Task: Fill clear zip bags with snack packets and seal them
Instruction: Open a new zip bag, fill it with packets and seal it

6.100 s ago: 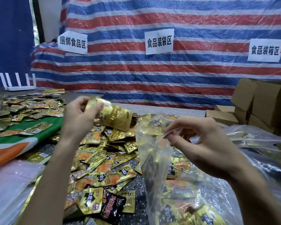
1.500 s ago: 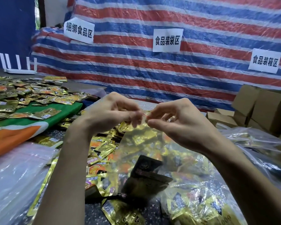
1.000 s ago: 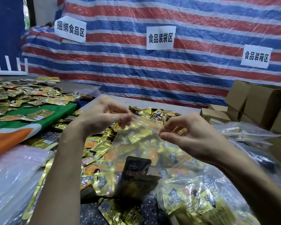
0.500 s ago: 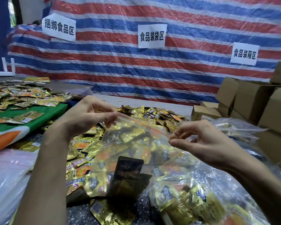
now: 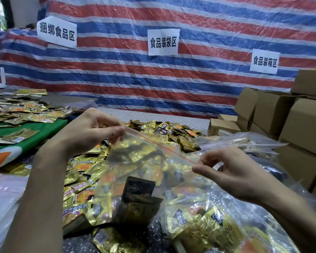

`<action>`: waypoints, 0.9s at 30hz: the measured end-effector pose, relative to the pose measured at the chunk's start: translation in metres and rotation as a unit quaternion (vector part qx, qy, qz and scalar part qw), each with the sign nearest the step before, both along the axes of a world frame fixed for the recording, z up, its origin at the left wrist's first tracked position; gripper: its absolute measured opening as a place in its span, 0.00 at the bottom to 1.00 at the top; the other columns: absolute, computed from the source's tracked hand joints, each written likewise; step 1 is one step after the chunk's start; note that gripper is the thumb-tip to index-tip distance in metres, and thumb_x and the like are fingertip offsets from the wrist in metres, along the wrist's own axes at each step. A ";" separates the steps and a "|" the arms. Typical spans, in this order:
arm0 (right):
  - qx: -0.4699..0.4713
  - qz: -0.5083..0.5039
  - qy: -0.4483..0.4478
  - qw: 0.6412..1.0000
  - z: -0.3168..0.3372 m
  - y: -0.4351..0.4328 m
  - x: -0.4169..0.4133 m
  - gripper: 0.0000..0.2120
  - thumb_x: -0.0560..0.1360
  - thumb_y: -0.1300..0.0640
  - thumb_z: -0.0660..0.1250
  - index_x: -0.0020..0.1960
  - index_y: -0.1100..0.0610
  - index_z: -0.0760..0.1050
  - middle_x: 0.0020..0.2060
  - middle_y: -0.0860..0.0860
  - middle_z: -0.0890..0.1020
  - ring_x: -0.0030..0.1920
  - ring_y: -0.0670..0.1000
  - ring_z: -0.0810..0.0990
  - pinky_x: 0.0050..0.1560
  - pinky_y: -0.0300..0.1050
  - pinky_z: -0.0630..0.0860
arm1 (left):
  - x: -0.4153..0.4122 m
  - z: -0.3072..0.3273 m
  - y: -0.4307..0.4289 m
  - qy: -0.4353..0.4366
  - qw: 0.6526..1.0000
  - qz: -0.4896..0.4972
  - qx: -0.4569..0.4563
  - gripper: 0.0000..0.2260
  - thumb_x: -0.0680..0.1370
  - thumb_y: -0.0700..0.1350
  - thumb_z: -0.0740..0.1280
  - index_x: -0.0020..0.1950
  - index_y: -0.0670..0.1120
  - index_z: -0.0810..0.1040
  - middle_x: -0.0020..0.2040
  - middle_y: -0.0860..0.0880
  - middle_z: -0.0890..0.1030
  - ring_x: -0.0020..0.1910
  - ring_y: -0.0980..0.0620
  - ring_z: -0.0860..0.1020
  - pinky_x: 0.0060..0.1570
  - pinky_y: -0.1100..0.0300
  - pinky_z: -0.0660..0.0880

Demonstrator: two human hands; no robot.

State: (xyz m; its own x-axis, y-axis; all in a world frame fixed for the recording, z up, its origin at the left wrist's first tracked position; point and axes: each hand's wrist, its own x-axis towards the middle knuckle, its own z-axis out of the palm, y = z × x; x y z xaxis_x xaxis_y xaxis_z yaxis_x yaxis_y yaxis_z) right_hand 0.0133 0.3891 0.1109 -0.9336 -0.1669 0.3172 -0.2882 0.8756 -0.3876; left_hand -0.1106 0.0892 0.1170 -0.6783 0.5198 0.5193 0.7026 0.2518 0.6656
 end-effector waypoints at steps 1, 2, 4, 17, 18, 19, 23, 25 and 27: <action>0.000 0.000 -0.010 1.000 -0.001 0.001 0.001 0.12 0.74 0.41 0.67 0.37 0.47 0.78 0.35 0.44 0.82 0.38 0.42 0.79 0.39 0.42 0.77 | 0.001 0.001 0.002 0.001 1.000 0.002 -0.003 0.09 0.73 0.50 0.66 0.36 0.53 0.84 0.34 0.47 0.82 0.34 0.52 0.78 0.37 0.69 0.73; 0.006 0.002 -0.025 1.000 -0.002 0.002 0.003 0.12 0.74 0.41 0.66 0.37 0.47 0.78 0.35 0.44 0.82 0.38 0.42 0.79 0.40 0.42 0.77 | 0.002 0.002 0.003 -0.001 1.000 0.002 -0.007 0.09 0.73 0.50 0.66 0.37 0.51 0.84 0.35 0.46 0.82 0.35 0.49 0.78 0.37 0.65 0.74; 0.022 0.014 -0.053 0.998 -0.002 0.003 0.005 0.11 0.73 0.39 0.66 0.41 0.46 0.78 0.39 0.42 0.82 0.43 0.40 0.79 0.46 0.44 0.78 | 0.003 0.003 0.008 0.000 1.000 0.004 -0.021 0.10 0.76 0.45 0.67 0.38 0.48 0.84 0.36 0.45 0.82 0.37 0.46 0.78 0.38 0.59 0.74; -0.055 0.126 -0.183 0.973 -0.035 -0.046 -0.043 0.21 0.74 0.57 0.74 0.64 0.48 0.72 0.49 0.48 0.85 0.50 0.51 0.84 0.51 0.56 0.82 | 0.031 0.014 0.043 0.084 0.993 0.018 -0.077 0.11 0.75 0.57 0.65 0.39 0.55 0.82 0.33 0.52 0.81 0.34 0.52 0.78 0.36 0.50 0.74; -0.075 0.119 -0.194 0.971 -0.036 -0.048 -0.047 0.16 0.75 0.61 0.72 0.61 0.52 0.75 0.46 0.54 0.85 0.45 0.55 0.84 0.44 0.59 0.83 | 0.034 0.014 0.046 0.082 0.994 0.012 -0.077 0.11 0.74 0.57 0.64 0.38 0.53 0.82 0.33 0.51 0.81 0.34 0.52 0.78 0.36 0.49 0.74; -0.089 0.111 -0.191 0.971 -0.035 -0.048 -0.051 0.12 0.76 0.64 0.70 0.59 0.56 0.78 0.43 0.59 0.85 0.42 0.59 0.84 0.40 0.60 0.83 | 0.035 0.014 0.049 0.087 0.993 0.012 -0.077 0.13 0.76 0.57 0.64 0.38 0.52 0.82 0.33 0.51 0.80 0.34 0.52 0.78 0.37 0.49 0.73; -0.198 0.080 -0.130 0.968 -0.010 -0.033 -0.062 0.10 0.76 0.71 0.65 0.49 0.61 0.82 0.46 0.63 0.85 0.42 0.61 0.85 0.37 0.57 0.84 | 0.034 0.014 0.060 0.139 0.987 0.074 -0.027 0.05 0.77 0.51 0.67 0.48 0.51 0.78 0.42 0.55 0.79 0.42 0.59 0.77 0.39 0.63 0.73; -0.254 0.058 -0.076 0.962 0.012 -0.019 -0.070 0.11 0.75 0.73 0.65 0.45 0.61 0.82 0.43 0.61 0.85 0.38 0.56 0.85 0.32 0.49 0.82 | 0.034 0.013 0.068 0.162 0.980 0.116 -0.003 0.13 0.76 0.52 0.66 0.59 0.52 0.73 0.53 0.56 0.75 0.47 0.61 0.74 0.45 0.67 0.71; -0.280 0.027 0.022 0.959 0.033 0.000 -0.082 0.07 0.74 0.72 0.67 0.44 0.64 0.82 0.40 0.58 0.85 0.35 0.52 0.84 0.31 0.44 0.81 | 0.035 0.011 0.077 0.182 0.975 0.131 -0.001 0.21 0.76 0.54 0.65 0.67 0.51 0.69 0.58 0.55 0.71 0.52 0.61 0.70 0.52 0.64 0.68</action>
